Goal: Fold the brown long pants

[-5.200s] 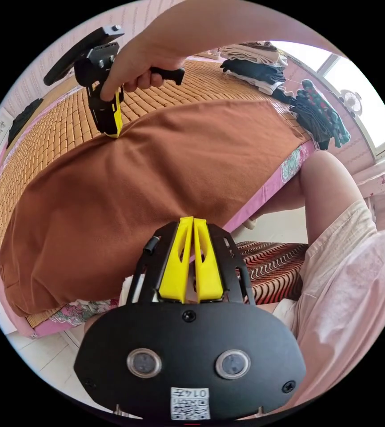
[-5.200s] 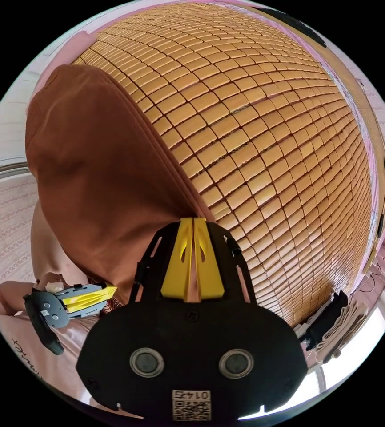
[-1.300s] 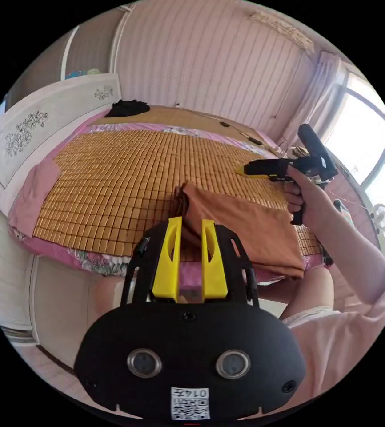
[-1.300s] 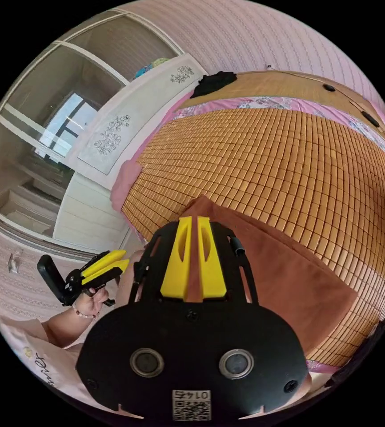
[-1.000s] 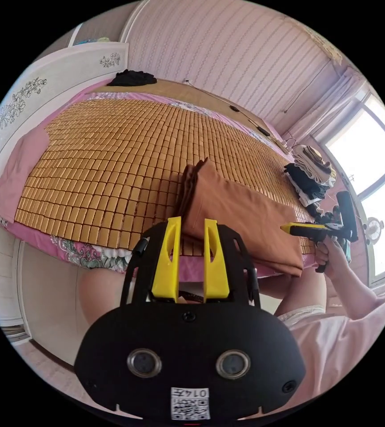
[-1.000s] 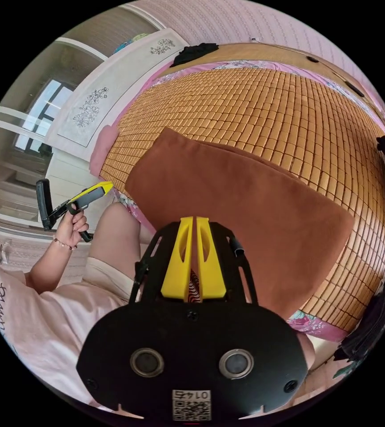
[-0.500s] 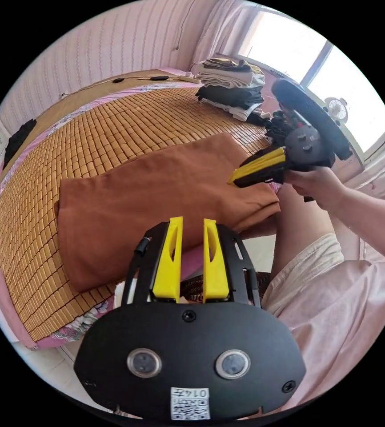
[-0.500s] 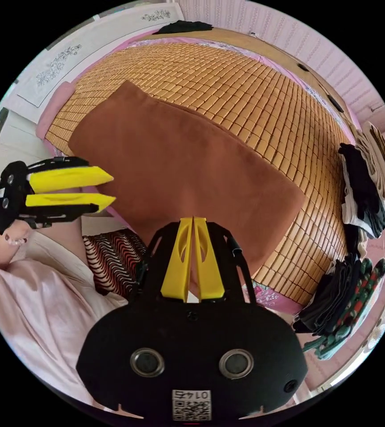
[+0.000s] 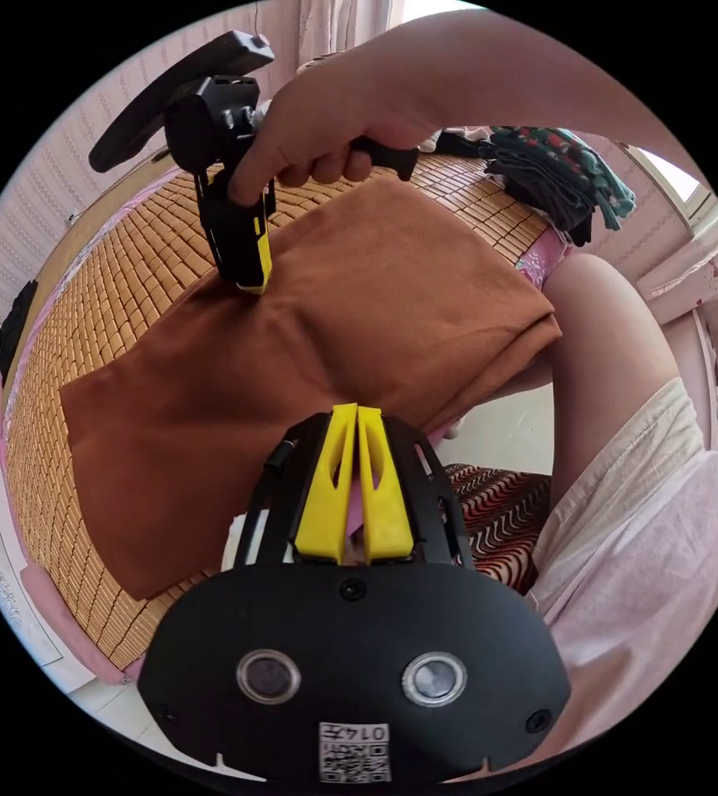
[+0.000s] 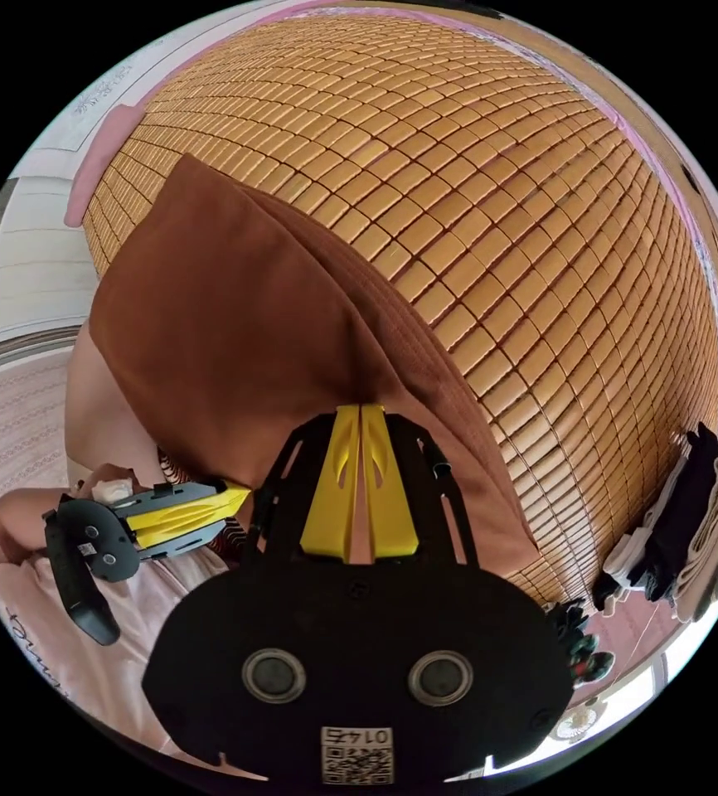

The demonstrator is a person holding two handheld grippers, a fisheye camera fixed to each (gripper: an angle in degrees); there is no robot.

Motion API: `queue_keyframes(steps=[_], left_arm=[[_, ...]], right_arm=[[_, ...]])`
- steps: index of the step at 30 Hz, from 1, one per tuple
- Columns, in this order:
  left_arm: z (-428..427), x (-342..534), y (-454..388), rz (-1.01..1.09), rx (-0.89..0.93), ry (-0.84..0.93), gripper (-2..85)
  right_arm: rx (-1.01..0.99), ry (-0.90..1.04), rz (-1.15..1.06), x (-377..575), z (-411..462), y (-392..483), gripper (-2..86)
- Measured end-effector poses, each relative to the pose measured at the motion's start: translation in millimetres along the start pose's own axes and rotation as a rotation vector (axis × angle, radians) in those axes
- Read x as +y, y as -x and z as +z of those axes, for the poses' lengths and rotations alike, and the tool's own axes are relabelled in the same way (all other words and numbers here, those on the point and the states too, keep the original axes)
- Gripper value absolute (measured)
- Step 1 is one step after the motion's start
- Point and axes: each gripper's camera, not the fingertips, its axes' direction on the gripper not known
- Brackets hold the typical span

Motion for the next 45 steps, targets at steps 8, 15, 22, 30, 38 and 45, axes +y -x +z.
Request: queue_keyframes(steps=[8,15,22,30,38,45], left_arm=[[6.2,-3.2,-2.1,0.005,0.055,-0.011,-1.0],[4.6,-12.9,-2.7,0.026,0.096,-0.034,-0.9],[-29.2,-23.9,-64.4,0.267,0.061,-0.266,3.5],[-7.4,-80.7,-151.5,0.571,0.123,-0.273,13.5],[44.8,-118.5,-169.0,0.544,-0.006,-0.044,5.8],[16.7,-109.5,-140.9,0.450,0.070,-0.122,2.4]], right_arm=[[0.121,-0.002,-0.013,-24.4,8.3,-10.6,-0.5],[0.014,-0.022,0.054,8.7,11.7,-44.5,-0.5],[-0.070,-0.489,0.297,199.6,-1.3,-99.9,0.0],[-0.133,-0.457,0.633,387.8,49.3,-182.7,5.3],[-0.419,-0.471,0.679,438.2,111.8,-232.6,11.0],[-0.675,-0.582,0.674,500.9,132.1,-272.8,3.7]])
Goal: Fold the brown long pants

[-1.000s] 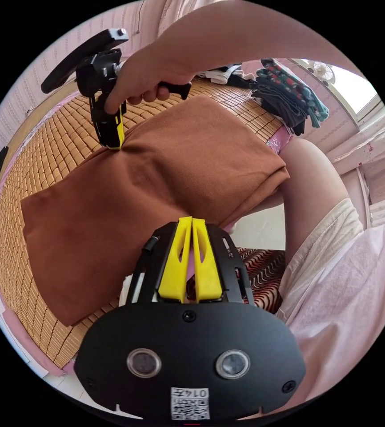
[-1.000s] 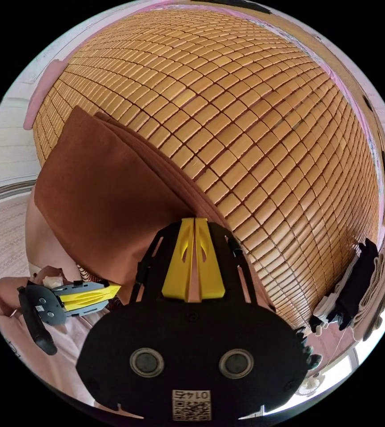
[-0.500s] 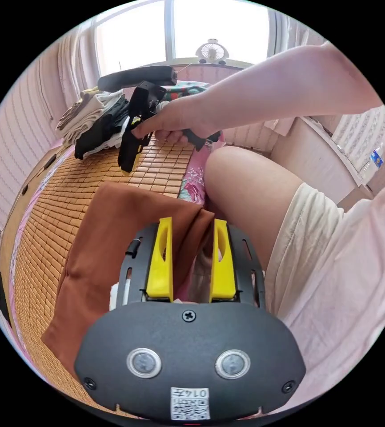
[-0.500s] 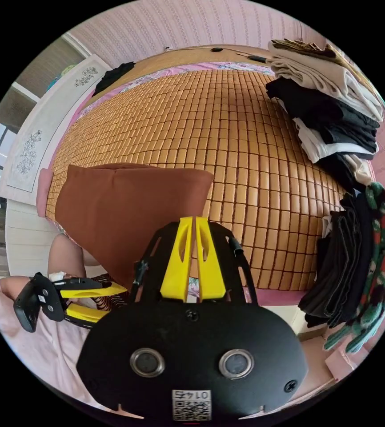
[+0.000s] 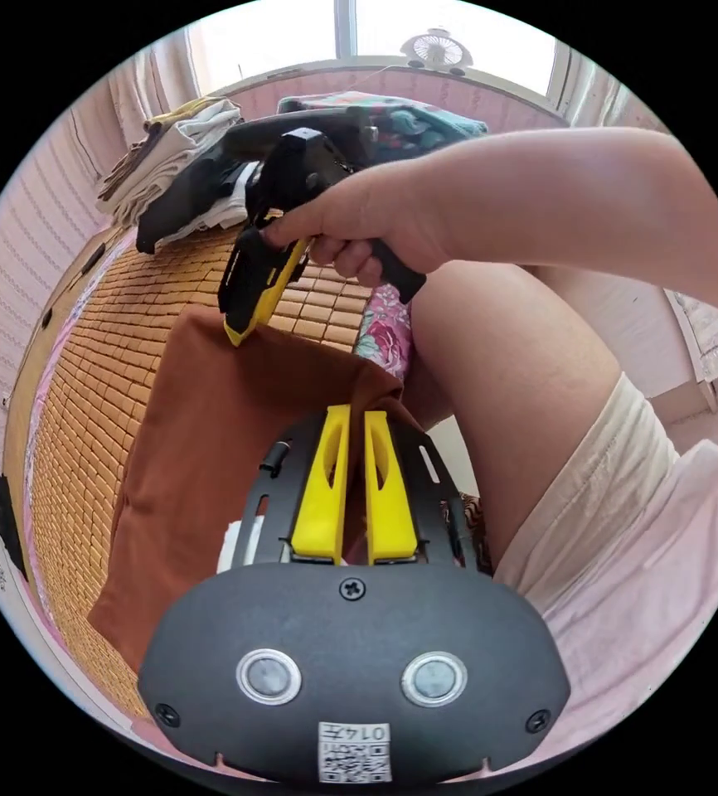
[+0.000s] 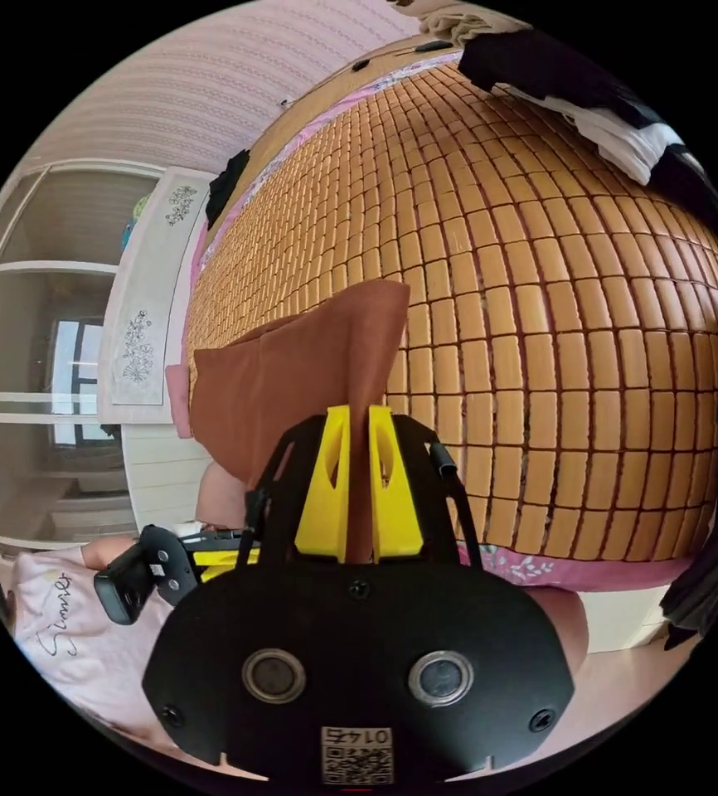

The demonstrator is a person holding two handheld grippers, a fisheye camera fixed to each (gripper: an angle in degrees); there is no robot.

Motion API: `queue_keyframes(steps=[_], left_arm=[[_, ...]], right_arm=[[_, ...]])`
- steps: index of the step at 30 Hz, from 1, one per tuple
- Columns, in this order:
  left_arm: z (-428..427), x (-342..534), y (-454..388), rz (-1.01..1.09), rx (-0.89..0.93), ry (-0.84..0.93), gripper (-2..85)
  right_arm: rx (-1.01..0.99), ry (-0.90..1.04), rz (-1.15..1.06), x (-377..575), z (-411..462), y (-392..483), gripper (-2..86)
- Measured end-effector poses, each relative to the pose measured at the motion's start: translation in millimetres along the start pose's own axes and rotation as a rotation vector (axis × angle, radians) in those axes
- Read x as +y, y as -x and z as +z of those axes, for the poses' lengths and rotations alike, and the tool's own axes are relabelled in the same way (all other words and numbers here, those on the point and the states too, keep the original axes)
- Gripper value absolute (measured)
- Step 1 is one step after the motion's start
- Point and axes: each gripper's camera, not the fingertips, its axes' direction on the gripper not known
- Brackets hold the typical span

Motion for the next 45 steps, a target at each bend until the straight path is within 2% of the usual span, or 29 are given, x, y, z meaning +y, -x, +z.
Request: queue_keyframes(steps=[1,4,9,12,14,18,19,22,26,30,32,34,35,39,41,43,45], left_arm=[[-10.8,2.4,3.1,-0.015,0.006,-0.048,2.2],[-39.5,3.8,14.9,-0.067,0.096,-0.190,2.1],[-85.7,15.7,18.5,-0.071,0.136,-0.466,2.8],[-109.4,55.5,37.0,-0.167,0.150,-0.563,3.6],[-119.9,95.0,49.0,-0.244,0.123,-0.561,4.2],[-119.2,211.7,71.9,-0.521,-0.071,-0.377,6.6],[-113.9,245.1,78.8,-0.619,-0.118,-0.310,6.5],[-108.5,300.7,91.0,-0.786,-0.172,-0.232,6.2],[-99.4,305.6,107.3,-0.818,-0.116,-0.281,6.2],[-70.4,263.3,129.7,-0.753,-0.023,-0.320,7.0],[-49.0,249.5,137.8,-0.755,-0.052,-0.279,7.2],[-4.4,243.7,149.1,-0.762,-0.113,-0.087,6.8],[5.6,246.2,150.5,-0.757,-0.127,-0.059,6.6],[1.7,278.2,160.6,-0.820,-0.062,-0.154,5.9],[-9.5,292.0,167.0,-0.834,-0.055,-0.203,8.5],[-13.5,308.3,185.1,-0.865,-0.024,-0.256,11.9],[-3.4,314.3,204.0,-0.882,0.019,-0.262,15.4]], right_arm=[[-0.122,-0.059,0.026,8.3,-17.2,-14.0,3.1],[-0.293,-0.179,0.013,32.2,-63.3,-34.4,2.6],[-0.289,-0.311,-0.076,63.3,-146.1,-25.3,2.5],[-0.280,-0.296,-0.185,60.5,-160.0,13.0,2.8],[-0.265,-0.246,-0.266,51.0,-139.9,48.4,3.2],[-0.132,-0.067,-0.427,27.4,-24.7,125.6,3.3],[-0.062,0.034,-0.443,21.9,7.2,132.1,1.8],[0.020,0.106,-0.473,38.4,30.9,129.9,0.5],[0.155,0.146,-0.523,87.4,24.5,124.1,-0.1],[0.291,0.274,-0.561,129.1,54.9,120.4,-0.3],[0.358,0.273,-0.573,133.4,72.2,120.4,-0.3],[0.442,0.278,-0.571,132.8,95.4,115.9,-0.3],[0.451,0.286,-0.567,132.6,100.4,113.9,-0.3],[0.392,0.298,-0.610,133.1,85.6,119.3,-0.3],[0.340,0.166,-0.627,134.1,49.3,121.5,-0.2],[0.332,-0.014,-0.523,123.5,1.9,101.2,2.1],[0.311,-0.098,-0.420,111.5,-22.0,73.5,7.1]])
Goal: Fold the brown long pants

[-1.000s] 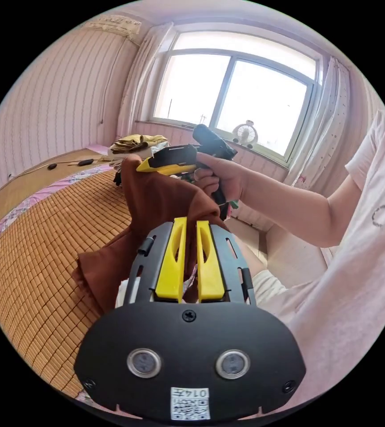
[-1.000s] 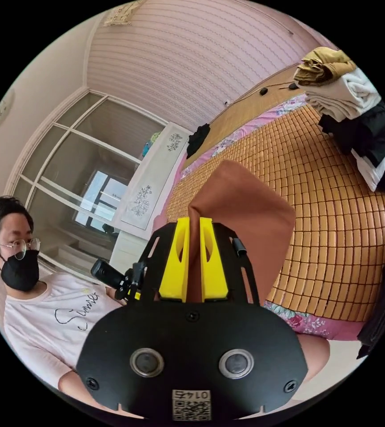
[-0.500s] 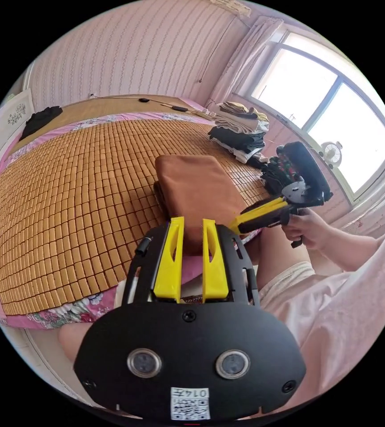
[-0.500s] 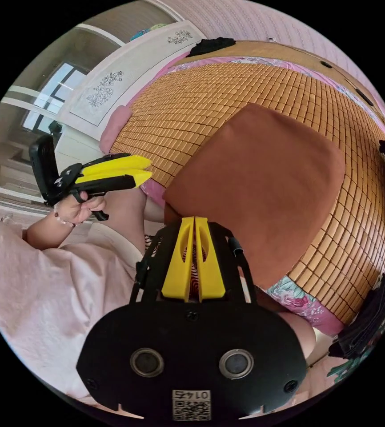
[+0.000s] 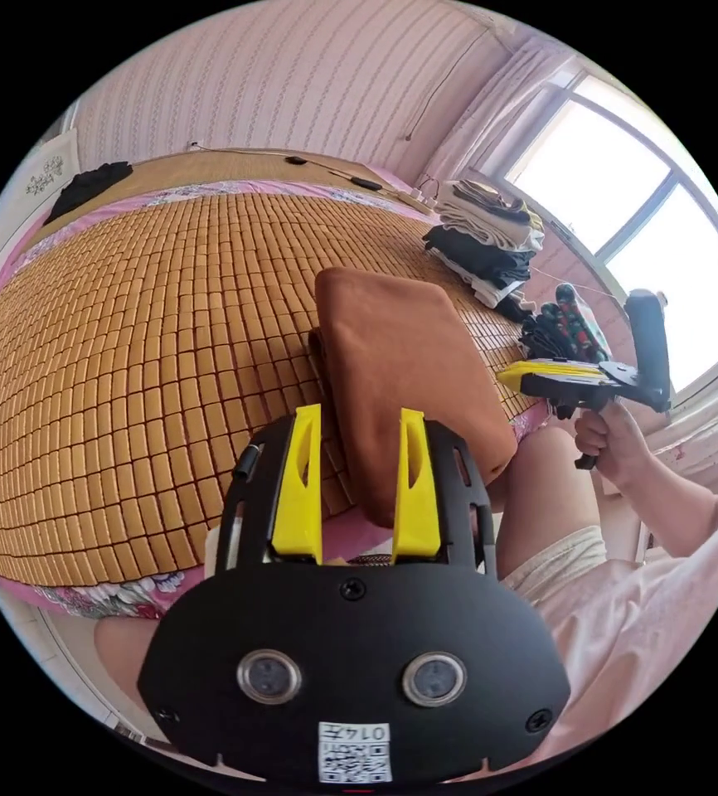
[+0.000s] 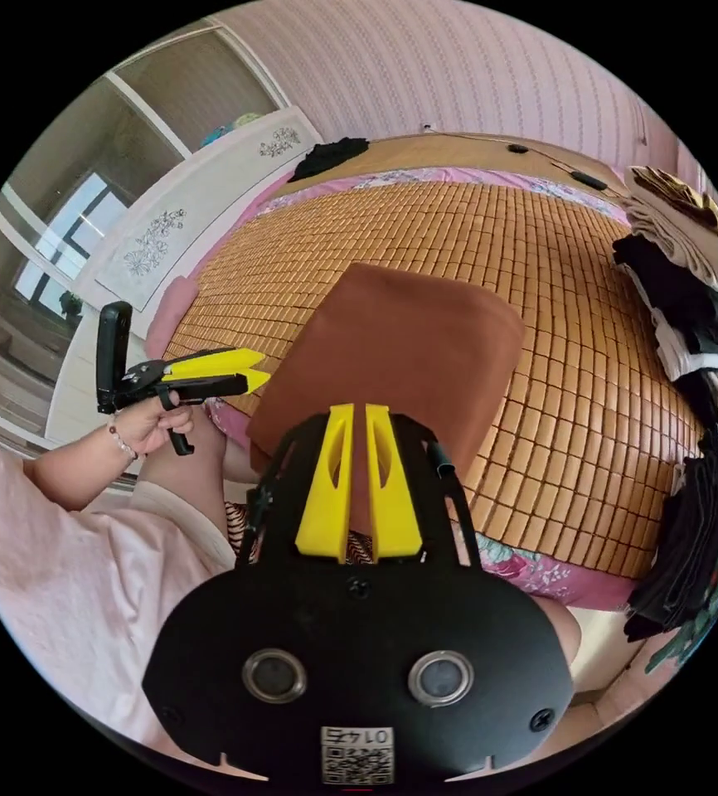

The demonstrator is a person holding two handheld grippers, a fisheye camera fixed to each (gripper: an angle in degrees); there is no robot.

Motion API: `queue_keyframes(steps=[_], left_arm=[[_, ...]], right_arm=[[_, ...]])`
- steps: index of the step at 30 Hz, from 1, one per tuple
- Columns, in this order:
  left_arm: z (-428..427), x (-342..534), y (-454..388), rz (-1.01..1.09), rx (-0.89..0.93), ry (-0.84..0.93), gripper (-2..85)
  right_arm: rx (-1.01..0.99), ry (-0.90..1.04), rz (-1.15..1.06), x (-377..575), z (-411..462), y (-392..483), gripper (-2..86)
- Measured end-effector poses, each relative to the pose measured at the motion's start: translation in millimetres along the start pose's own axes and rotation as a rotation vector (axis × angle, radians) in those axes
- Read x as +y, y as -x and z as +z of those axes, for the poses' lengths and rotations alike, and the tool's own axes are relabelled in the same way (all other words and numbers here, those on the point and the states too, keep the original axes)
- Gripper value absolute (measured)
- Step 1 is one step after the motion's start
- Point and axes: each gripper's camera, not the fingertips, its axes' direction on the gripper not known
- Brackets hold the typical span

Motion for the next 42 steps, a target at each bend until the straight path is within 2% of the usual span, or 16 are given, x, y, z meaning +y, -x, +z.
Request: queue_keyframes(steps=[3,7,10,17,20,23,28,31,38,42], left_arm=[[33.0,-15.3,29.9,-0.057,0.091,0.076,20.4],[73.9,-25.0,55.3,-0.097,0.236,0.192,21.4],[95.6,-20.2,65.9,-0.112,0.270,0.266,20.9],[93.9,1.7,77.7,-0.066,0.258,0.243,16.9],[84.3,16.1,76.2,-0.015,0.218,0.203,13.4],[74.1,36.5,81.4,-0.018,0.252,0.147,8.6],[42.0,84.7,86.1,-0.060,0.221,-0.010,7.1],[5.0,117.3,97.5,-0.115,0.184,-0.143,6.9],[-105.6,222.0,155.1,-0.320,0.081,-0.480,6.8],[-182.7,317.6,193.1,-0.500,-0.037,-0.704,6.9]], right_arm=[[-0.055,-0.017,0.206,4.5,6.3,-57.0,15.2],[-0.225,0.030,0.399,16.5,39.9,-103.1,16.8],[-0.416,0.027,0.455,21.4,59.6,-113.2,15.9],[-0.505,0.058,0.418,11.8,62.9,-99.6,9.7],[-0.405,0.049,0.256,-7.2,42.9,-56.5,7.8],[-0.342,0.038,0.059,-29.7,20.2,1.6,7.2],[-0.068,0.096,-0.350,-73.9,-2.9,146.7,6.9],[-0.003,0.093,-0.542,-93.4,-7.1,223.8,6.9],[-0.058,0.068,-0.904,-140.9,4.5,391.1,6.9],[-0.184,0.064,-1.171,-165.1,29.8,517.5,7.0]])
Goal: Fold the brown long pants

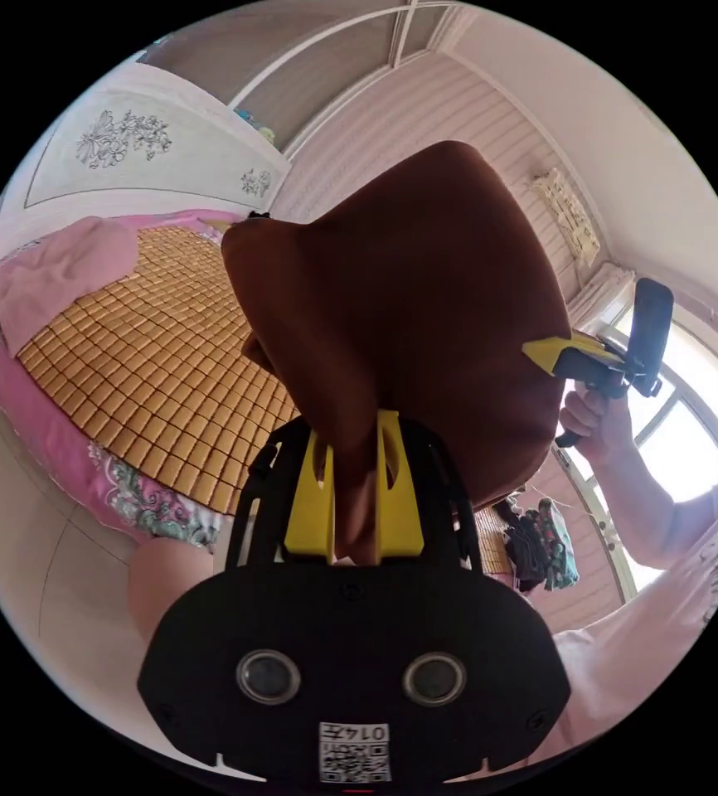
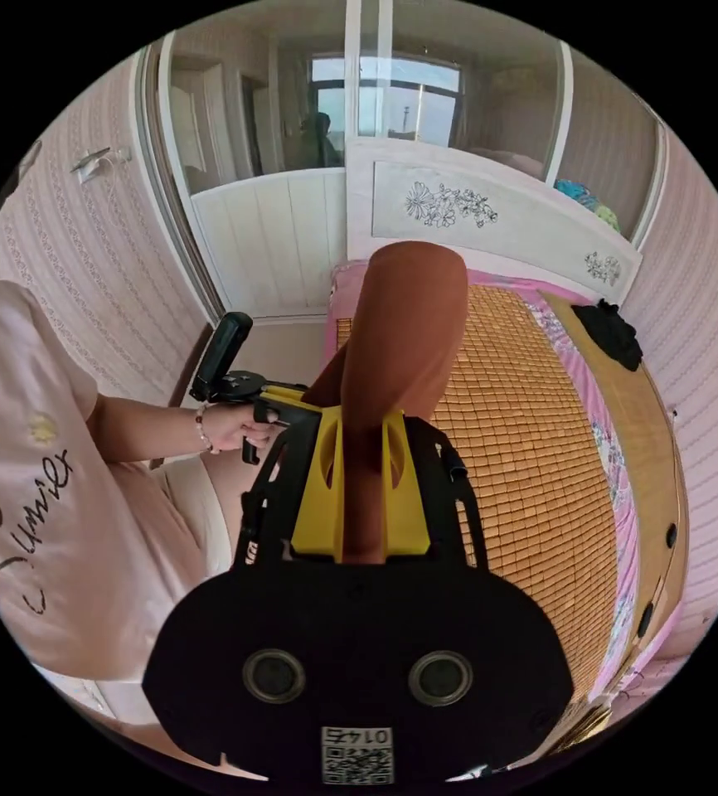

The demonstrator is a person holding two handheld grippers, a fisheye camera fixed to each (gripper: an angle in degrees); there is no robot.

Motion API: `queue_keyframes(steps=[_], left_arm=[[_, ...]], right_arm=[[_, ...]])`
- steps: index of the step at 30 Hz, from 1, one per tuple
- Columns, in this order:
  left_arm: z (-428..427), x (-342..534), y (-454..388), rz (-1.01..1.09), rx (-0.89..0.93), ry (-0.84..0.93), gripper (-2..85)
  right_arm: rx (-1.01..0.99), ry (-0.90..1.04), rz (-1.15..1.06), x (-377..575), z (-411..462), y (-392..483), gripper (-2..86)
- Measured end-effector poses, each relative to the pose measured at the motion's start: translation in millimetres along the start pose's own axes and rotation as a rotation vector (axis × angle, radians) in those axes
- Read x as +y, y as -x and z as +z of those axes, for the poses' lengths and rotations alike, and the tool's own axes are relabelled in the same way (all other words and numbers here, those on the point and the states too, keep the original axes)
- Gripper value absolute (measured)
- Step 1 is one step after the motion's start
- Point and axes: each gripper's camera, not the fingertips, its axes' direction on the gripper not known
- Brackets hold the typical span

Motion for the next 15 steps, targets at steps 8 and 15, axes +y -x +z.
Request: queue_keyframes(steps=[8,15], left_arm=[[-148.2,-39.2,82.8,-0.105,-0.244,-0.258,7.1],[-110.6,-143.5,225.7,-0.322,-0.389,-0.161,8.9]], right_arm=[[-0.344,-0.083,-0.138,-216.7,83.8,-30.3,7.3],[-0.075,0.165,0.176,-391.5,239.4,-136.5,6.9]])
